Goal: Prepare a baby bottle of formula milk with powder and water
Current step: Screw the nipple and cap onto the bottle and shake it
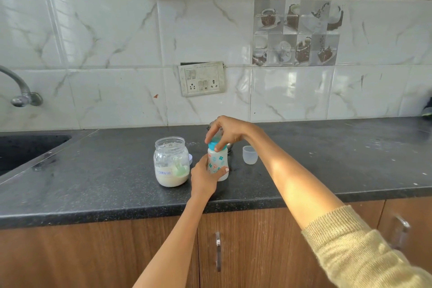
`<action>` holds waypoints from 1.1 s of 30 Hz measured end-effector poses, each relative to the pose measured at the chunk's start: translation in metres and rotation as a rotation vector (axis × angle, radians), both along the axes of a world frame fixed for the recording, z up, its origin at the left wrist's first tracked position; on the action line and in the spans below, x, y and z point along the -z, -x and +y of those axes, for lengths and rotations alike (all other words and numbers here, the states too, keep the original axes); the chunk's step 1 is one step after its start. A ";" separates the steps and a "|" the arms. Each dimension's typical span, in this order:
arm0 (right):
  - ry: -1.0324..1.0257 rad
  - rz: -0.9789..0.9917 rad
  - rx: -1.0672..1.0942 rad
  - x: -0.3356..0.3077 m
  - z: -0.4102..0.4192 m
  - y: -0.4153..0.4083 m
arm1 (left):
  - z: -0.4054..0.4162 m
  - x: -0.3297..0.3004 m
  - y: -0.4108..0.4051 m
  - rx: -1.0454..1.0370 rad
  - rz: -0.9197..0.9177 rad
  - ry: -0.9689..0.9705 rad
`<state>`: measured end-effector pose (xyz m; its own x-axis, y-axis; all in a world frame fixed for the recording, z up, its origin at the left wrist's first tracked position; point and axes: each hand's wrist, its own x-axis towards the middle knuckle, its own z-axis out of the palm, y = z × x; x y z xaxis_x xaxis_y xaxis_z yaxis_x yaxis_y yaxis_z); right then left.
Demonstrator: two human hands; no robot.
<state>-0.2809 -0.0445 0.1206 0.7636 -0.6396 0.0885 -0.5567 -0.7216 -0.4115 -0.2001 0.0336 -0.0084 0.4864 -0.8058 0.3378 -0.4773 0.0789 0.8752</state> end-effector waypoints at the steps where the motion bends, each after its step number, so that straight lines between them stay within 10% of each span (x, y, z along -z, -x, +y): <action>1: -0.037 -0.009 -0.019 -0.001 -0.002 0.001 | 0.000 0.000 0.000 0.002 -0.002 0.001; 10: -0.154 -0.446 0.082 0.005 0.004 0.013 | -0.002 0.003 0.000 0.005 0.004 0.006; 33: -0.141 -0.191 0.049 0.014 -0.011 0.018 | -0.004 0.002 -0.001 -0.005 -0.009 -0.031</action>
<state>-0.2992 -0.0554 0.1071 0.7096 -0.6914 0.1356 -0.4917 -0.6239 -0.6074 -0.1991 0.0298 -0.0107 0.4877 -0.8134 0.3170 -0.4851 0.0494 0.8731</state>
